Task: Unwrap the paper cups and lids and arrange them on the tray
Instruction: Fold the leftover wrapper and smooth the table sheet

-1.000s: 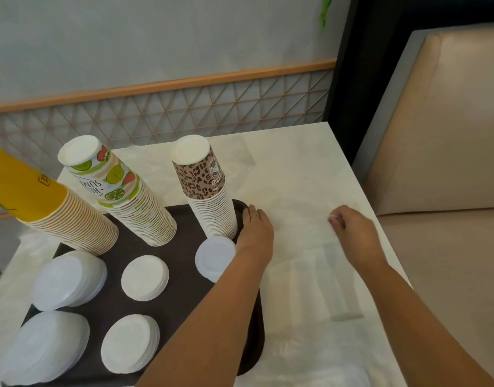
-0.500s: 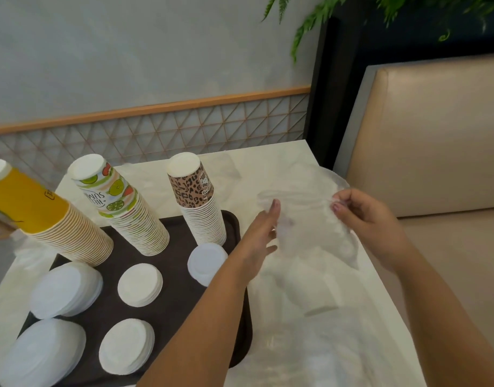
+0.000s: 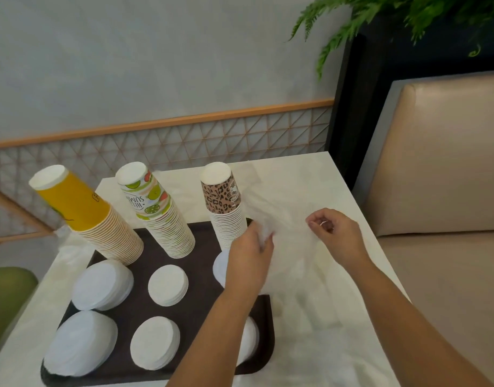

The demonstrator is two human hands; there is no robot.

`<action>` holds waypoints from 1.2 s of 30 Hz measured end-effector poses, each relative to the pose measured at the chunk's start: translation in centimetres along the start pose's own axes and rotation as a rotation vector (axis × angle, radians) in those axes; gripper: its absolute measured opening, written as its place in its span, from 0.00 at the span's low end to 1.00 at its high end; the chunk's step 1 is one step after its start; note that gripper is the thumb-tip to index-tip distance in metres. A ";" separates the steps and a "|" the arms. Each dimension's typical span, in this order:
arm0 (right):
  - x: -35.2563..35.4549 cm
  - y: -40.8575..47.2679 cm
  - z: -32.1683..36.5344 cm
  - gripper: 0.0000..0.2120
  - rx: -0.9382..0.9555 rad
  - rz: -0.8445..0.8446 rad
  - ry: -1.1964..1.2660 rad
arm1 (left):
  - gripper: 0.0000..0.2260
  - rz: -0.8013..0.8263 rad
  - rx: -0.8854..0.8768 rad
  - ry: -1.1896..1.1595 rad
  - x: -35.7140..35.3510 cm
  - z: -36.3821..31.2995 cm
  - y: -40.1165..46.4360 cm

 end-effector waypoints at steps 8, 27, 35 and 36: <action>-9.6 4.8 -1.7 0.15 0.130 0.182 -0.245 | 0.26 0.296 -0.135 0.491 -5.3 2.7 0.2; -17.9 10.6 -4.5 0.07 0.245 0.422 -0.457 | 0.28 0.344 -0.210 0.579 -9.1 4.6 1.6; -7.3 9.2 -4.3 0.04 0.061 -0.012 -0.272 | 0.09 0.380 0.108 0.227 -8.6 6.2 1.8; -5.9 8.7 -3.9 0.03 0.059 -0.042 -0.232 | 0.09 0.452 0.287 0.056 -8.3 6.2 1.2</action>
Point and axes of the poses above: each hand's wrist, its own y-axis towards the middle knuckle, its own x-axis out of the back of the hand, z = x × y, the point moved 5 cm from there along y, towards the middle knuckle, and after that the axes turned 11 degrees about -z, right-handed, at the moved point
